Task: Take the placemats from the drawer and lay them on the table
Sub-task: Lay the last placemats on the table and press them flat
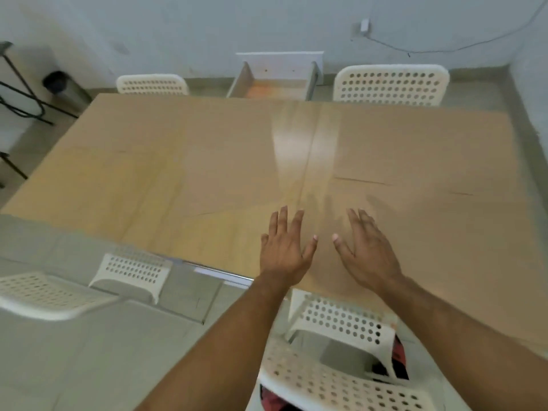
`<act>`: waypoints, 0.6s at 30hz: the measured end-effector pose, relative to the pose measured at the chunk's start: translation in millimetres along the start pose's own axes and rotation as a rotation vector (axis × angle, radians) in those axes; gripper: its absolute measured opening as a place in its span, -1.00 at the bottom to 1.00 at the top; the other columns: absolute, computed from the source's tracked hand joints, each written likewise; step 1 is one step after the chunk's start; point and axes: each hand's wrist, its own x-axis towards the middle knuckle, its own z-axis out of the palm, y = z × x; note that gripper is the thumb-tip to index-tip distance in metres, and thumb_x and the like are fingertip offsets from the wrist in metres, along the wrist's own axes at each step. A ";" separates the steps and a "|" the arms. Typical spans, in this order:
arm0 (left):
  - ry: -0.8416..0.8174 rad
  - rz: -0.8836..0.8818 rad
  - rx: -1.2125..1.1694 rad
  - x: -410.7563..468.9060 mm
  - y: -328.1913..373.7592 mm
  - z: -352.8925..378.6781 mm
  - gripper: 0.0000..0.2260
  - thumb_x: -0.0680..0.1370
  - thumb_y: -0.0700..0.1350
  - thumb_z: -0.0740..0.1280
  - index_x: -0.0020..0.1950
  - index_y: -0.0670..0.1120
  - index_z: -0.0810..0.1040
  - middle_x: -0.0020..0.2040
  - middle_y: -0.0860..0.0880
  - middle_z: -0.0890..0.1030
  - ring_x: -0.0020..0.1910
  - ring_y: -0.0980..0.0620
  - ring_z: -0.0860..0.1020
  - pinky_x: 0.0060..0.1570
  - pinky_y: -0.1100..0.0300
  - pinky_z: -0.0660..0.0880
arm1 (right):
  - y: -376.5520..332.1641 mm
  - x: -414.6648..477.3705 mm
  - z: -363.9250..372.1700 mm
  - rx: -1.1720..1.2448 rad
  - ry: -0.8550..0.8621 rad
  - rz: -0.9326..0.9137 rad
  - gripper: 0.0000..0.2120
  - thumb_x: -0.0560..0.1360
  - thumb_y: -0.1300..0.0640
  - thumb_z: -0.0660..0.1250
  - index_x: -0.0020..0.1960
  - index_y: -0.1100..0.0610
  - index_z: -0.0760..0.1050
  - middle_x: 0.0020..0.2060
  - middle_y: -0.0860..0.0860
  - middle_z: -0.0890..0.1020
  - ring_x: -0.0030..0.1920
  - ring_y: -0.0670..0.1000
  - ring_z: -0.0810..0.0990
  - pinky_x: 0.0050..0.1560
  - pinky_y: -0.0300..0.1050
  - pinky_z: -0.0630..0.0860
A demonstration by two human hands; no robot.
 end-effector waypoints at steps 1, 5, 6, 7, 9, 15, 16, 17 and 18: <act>0.020 0.013 -0.004 -6.8 -19.7 -10.4 -0.40 0.61 0.28 0.07 0.61 0.11 0.08 0.65 -0.05 0.02 0.61 -0.08 -0.03 0.42 -0.21 0.20 | -23.0 -3.5 8.6 0.027 0.007 -0.003 -0.32 0.62 -0.23 0.09 0.63 0.02 0.01 0.62 0.11 0.08 0.61 0.11 0.05 0.54 0.05 0.08; 0.057 0.034 0.006 -30.2 -95.1 -53.7 -0.41 0.62 0.27 0.07 0.60 0.09 0.12 0.64 -0.07 0.05 0.61 -0.10 0.00 0.40 -0.21 0.23 | -109.0 -13.5 40.0 0.140 0.001 -0.001 -0.35 0.63 -0.19 0.11 0.62 0.04 0.06 0.61 0.12 0.14 0.60 0.09 0.09 0.54 0.01 0.10; 0.069 0.024 -0.001 -37.2 -111.9 -63.3 -0.42 0.62 0.27 0.08 0.60 0.08 0.13 0.64 -0.07 0.05 0.61 -0.10 0.01 0.39 -0.21 0.24 | -128.2 -14.9 46.6 0.157 -0.012 -0.006 -0.35 0.63 -0.19 0.11 0.62 0.04 0.06 0.60 0.11 0.15 0.60 0.09 0.10 0.54 0.01 0.11; 0.082 0.011 -0.017 -44.5 -126.5 -72.5 -0.42 0.62 0.26 0.08 0.60 0.08 0.14 0.64 -0.07 0.06 0.61 -0.10 0.01 0.39 -0.21 0.24 | -146.0 -16.3 51.8 0.174 -0.023 -0.011 -0.36 0.63 -0.19 0.12 0.62 0.04 0.07 0.60 0.11 0.16 0.59 0.08 0.11 0.53 0.00 0.12; 0.085 -0.013 -0.038 -52.9 -154.2 -86.8 -0.43 0.63 0.25 0.09 0.59 0.07 0.15 0.64 -0.07 0.06 0.61 -0.10 0.00 0.40 -0.21 0.23 | -178.2 -15.8 60.4 0.196 -0.033 -0.032 -0.37 0.63 -0.17 0.13 0.62 0.04 0.09 0.58 0.09 0.21 0.58 0.07 0.16 0.51 -0.03 0.13; 0.037 -0.048 -0.024 -38.3 -209.0 -110.3 -0.45 0.63 0.21 0.12 0.59 0.05 0.15 0.64 -0.09 0.04 0.61 -0.11 -0.01 0.42 -0.21 0.20 | -228.3 8.5 82.4 0.281 -0.092 0.031 -0.37 0.61 -0.16 0.20 0.60 0.01 0.14 0.49 0.15 0.38 0.43 0.18 0.43 0.42 0.03 0.33; 0.018 -0.039 -0.013 -31.8 -217.7 -110.9 -0.45 0.63 0.21 0.12 0.58 0.05 0.15 0.64 -0.09 0.04 0.61 -0.11 -0.01 0.42 -0.21 0.20 | -233.0 15.1 88.6 0.317 -0.092 0.069 -0.37 0.60 -0.16 0.21 0.60 0.00 0.16 0.47 0.15 0.41 0.39 0.19 0.46 0.40 0.04 0.36; 0.002 -0.031 -0.004 -26.5 -223.4 -111.9 -0.45 0.63 0.20 0.13 0.58 0.05 0.15 0.64 -0.09 0.04 0.61 -0.11 -0.01 0.42 -0.21 0.20 | -236.1 19.6 92.9 0.341 -0.085 0.102 -0.38 0.60 -0.15 0.21 0.59 0.00 0.17 0.45 0.15 0.43 0.36 0.19 0.48 0.38 0.04 0.37; -0.002 -0.027 0.003 -22.9 -224.9 -113.0 -0.45 0.63 0.20 0.13 0.58 0.06 0.15 0.63 -0.09 0.04 0.61 -0.11 -0.01 0.42 -0.21 0.21 | -236.9 22.3 93.5 0.350 -0.080 0.114 -0.39 0.60 -0.15 0.21 0.59 0.00 0.18 0.44 0.14 0.45 0.35 0.18 0.50 0.37 0.04 0.38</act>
